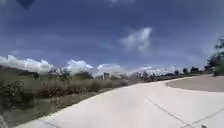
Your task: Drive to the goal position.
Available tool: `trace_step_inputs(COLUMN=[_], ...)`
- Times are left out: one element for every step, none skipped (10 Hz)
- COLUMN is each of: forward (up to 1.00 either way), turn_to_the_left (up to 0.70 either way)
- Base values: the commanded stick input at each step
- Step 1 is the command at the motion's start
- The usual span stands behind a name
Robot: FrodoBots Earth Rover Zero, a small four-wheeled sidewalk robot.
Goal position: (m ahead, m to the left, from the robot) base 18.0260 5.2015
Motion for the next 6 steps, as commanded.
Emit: trace_step_inputs(forward=[0.85,0.85,0.85,0.85,0.85,0.85], turn_to_the_left=[0.04,0.04,0.04,0.04,0.04,0.04])
